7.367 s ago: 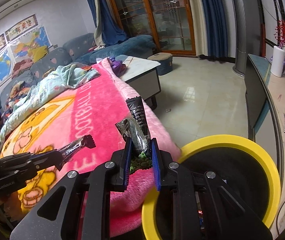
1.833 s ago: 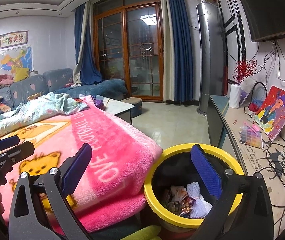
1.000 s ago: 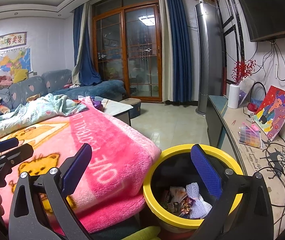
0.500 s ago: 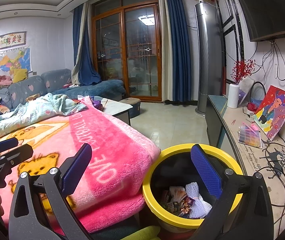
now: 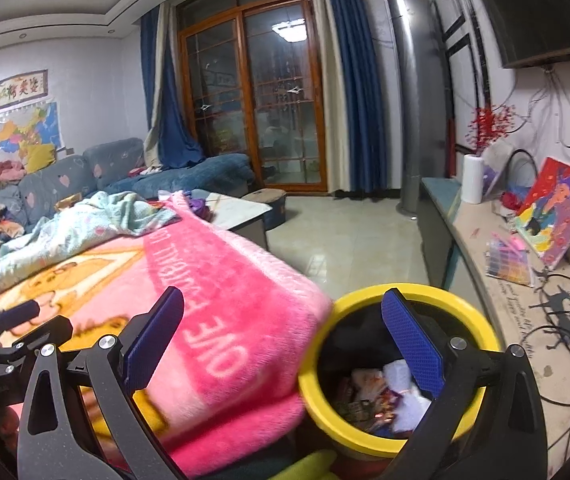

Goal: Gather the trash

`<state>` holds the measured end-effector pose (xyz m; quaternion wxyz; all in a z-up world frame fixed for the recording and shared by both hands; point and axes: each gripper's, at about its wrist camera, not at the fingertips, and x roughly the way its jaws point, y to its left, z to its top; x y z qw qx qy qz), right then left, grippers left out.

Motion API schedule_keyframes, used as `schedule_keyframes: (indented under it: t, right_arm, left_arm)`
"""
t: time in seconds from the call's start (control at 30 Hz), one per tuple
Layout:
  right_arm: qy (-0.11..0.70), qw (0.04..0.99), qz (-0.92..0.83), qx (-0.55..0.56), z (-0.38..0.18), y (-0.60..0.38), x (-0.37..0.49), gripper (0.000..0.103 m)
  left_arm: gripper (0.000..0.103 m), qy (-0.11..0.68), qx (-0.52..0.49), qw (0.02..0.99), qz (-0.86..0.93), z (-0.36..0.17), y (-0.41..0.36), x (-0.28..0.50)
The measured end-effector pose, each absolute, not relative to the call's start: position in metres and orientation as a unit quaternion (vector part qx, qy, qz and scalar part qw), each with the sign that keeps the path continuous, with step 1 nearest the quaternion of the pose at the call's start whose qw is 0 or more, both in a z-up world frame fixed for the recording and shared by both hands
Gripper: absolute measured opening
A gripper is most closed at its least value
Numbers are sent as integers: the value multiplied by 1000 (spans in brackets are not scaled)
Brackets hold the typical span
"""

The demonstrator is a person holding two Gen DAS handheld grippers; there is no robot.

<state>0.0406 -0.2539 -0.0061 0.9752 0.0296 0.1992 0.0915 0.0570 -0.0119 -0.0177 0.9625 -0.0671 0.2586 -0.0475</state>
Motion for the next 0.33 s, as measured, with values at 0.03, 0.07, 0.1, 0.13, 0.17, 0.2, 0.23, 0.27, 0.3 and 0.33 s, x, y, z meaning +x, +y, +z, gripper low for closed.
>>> schedule_keyframes:
  t: [0.03,0.07,0.1,0.13,0.17,0.2,0.23,0.27,0.3,0.33]
  right_arm:
    - [208,972,108,34,-5,-241,45,96]
    - [221,966,129,34,-5,-223,50,96]
    - [232,961,149,32,-6,-203,54,96]
    - [247,952,181,24,-9,-171,59,96]
    - [263,943,205,16,-13,-147,62,96]
    - [286,928,239,5,-18,-115,66,96]
    - [310,911,271,-8,-25,-82,68,96]
    - [343,886,309,-39,-36,-35,68,96]
    - [363,864,341,-70,-47,3,64,96]
    - [377,848,362,-91,-56,31,62,96]
  left_arm:
    - [92,262,-77,961,-36,-16,2,56]
    - [92,265,-90,960,-7,-14,26,54]
    - [92,267,-103,958,21,-14,51,50]
    - [92,270,-115,954,56,-14,81,45]
    - [92,274,-121,950,86,-16,104,40]
    - [92,281,-128,942,131,-20,138,31]
    - [92,289,-132,934,161,-24,161,25]
    - [92,310,-138,916,212,-32,198,16]
    - [92,325,-148,900,250,-40,229,7]
    - [92,335,-156,888,275,-46,250,2]
